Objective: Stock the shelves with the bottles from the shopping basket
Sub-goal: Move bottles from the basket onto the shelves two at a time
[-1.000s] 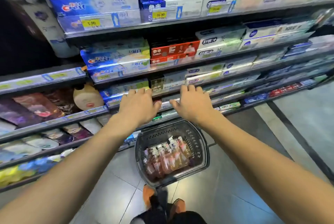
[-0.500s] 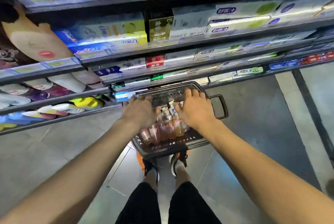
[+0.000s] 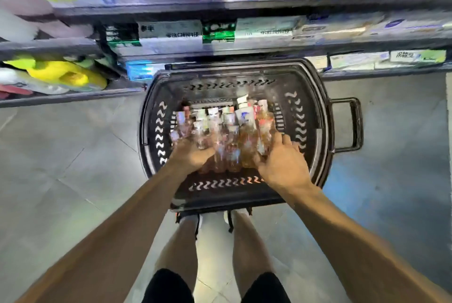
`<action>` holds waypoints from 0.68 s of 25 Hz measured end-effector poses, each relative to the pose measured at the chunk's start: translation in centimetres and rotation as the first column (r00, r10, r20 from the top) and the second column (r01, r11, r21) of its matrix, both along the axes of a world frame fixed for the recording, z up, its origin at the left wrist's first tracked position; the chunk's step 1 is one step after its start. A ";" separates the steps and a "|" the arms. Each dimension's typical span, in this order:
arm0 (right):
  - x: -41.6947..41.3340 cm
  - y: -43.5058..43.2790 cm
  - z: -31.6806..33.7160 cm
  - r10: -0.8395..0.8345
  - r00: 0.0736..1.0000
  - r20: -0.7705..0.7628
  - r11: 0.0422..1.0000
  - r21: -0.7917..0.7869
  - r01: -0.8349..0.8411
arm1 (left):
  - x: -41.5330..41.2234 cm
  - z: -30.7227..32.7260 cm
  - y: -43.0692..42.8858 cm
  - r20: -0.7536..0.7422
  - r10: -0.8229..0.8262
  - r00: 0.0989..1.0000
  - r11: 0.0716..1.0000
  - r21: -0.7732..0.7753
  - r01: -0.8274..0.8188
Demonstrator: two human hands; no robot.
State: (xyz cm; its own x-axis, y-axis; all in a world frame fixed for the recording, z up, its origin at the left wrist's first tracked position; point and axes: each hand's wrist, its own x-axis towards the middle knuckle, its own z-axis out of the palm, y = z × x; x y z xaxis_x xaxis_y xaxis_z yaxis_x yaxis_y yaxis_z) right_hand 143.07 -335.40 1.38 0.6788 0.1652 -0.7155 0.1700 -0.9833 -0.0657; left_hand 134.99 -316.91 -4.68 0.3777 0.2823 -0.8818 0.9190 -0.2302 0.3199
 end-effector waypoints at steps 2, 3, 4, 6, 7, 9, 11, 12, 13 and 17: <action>0.1 -0.9 -2.6 -0.015 1.000 -0.009 1.000 -0.016 0.015 | -0.2 -3.0 -1.0 -0.022 0.089 0.996 0.996 -0.027 -0.089; 0.1 -1.2 -3.8 -0.024 1.000 -0.014 1.000 -0.017 0.024 | -0.2 -4.4 -1.5 -0.060 0.138 0.989 0.989 -0.035 -0.141; 0.2 -1.5 -4.8 -0.035 0.999 -0.015 0.999 -0.016 0.035 | -0.2 -5.8 -1.9 -0.100 0.196 0.975 0.979 -0.042 -0.201; 0.3 -1.8 -6.6 -0.055 0.998 -0.013 0.998 -0.012 0.055 | 0.2 -8.1 -2.6 -0.143 0.253 0.957 0.958 -0.100 -0.268; 0.4 -1.9 -7.2 -0.065 0.998 -0.011 0.998 -0.004 0.065 | 0.4 -9.3 -3.0 -0.149 0.223 0.963 0.962 -0.126 -0.242; 0.6 -1.9 -8.5 -0.081 0.997 -0.010 0.996 0.026 0.081 | 0.5 -11.4 -3.6 -0.083 0.152 0.985 0.980 -0.115 -0.161; 0.9 -1.9 -9.7 -0.086 0.996 -0.014 0.995 0.059 0.087 | 0.0 -13.4 -4.1 -0.007 0.123 0.992 0.992 -0.005 -0.123; 1.0 -1.9 -10.2 -0.086 0.996 -0.013 0.994 0.068 0.087 | -0.2 -14.0 -4.3 0.007 0.082 0.997 0.996 0.046 -0.082; 1.1 -1.9 -10.6 -0.089 0.996 -0.013 0.993 0.077 0.090 | -0.3 -14.6 -4.5 0.003 0.026 1.000 0.996 0.081 -0.026; 1.1 -2.0 -11.6 -0.108 0.994 -0.012 0.987 0.116 0.109 | 0.1 -15.9 -4.3 0.027 0.056 0.998 0.991 0.117 -0.059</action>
